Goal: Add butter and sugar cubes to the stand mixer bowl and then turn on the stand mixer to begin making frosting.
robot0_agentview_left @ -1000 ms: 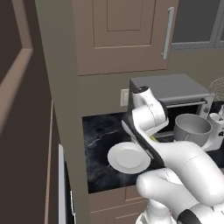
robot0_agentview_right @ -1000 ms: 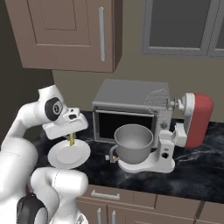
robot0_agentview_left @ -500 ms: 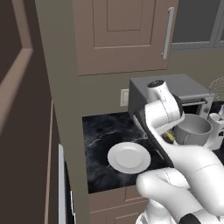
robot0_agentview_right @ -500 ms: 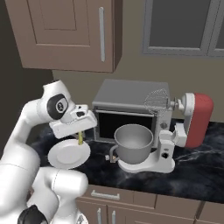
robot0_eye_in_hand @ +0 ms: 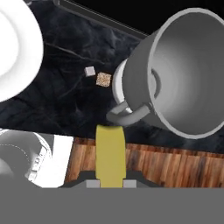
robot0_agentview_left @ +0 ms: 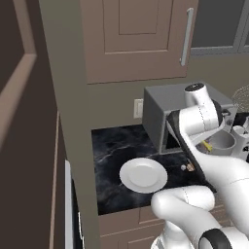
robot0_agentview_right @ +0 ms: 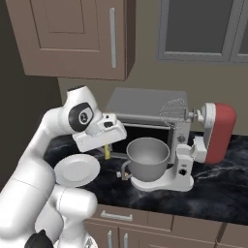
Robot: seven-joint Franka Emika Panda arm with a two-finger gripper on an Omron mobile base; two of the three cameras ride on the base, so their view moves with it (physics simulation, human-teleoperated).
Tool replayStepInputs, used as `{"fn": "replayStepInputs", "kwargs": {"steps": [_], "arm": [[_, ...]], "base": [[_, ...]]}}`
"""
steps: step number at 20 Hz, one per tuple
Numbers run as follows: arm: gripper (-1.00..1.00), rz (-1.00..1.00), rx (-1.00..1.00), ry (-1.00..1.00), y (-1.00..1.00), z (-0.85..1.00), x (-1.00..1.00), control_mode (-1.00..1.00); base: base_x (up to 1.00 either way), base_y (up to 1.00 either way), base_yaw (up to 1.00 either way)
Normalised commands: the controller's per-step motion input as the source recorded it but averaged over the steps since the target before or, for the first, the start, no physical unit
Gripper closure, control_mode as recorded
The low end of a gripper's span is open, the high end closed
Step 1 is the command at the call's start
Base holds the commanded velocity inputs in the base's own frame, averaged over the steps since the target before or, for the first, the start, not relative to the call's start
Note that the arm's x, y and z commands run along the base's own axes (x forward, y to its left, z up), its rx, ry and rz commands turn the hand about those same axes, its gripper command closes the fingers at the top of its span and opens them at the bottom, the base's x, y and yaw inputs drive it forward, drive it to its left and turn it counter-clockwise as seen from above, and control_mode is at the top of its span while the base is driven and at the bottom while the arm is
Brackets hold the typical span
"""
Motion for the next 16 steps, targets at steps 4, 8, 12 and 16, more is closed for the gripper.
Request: {"fn": "replayStepInputs", "kwargs": {"steps": [4, 8, 12, 16], "arm": [[1.00, -0.01, 0.00, 0.02, -0.63, 0.28, 0.00, -1.00], [1.00, 0.00, 0.00, 0.03, -0.59, 0.23, 0.02, -1.00], [1.00, 0.00, 0.00, 0.02, -0.57, 0.04, 0.22, -1.00], [1.00, 0.00, 0.00, 0.00, -0.44, -0.14, 0.45, -1.00]], "base": [[0.00, 0.00, 0.00], [0.00, 0.00, 0.00], [0.00, 0.00, 0.00], [0.00, 0.00, 0.00]]}}
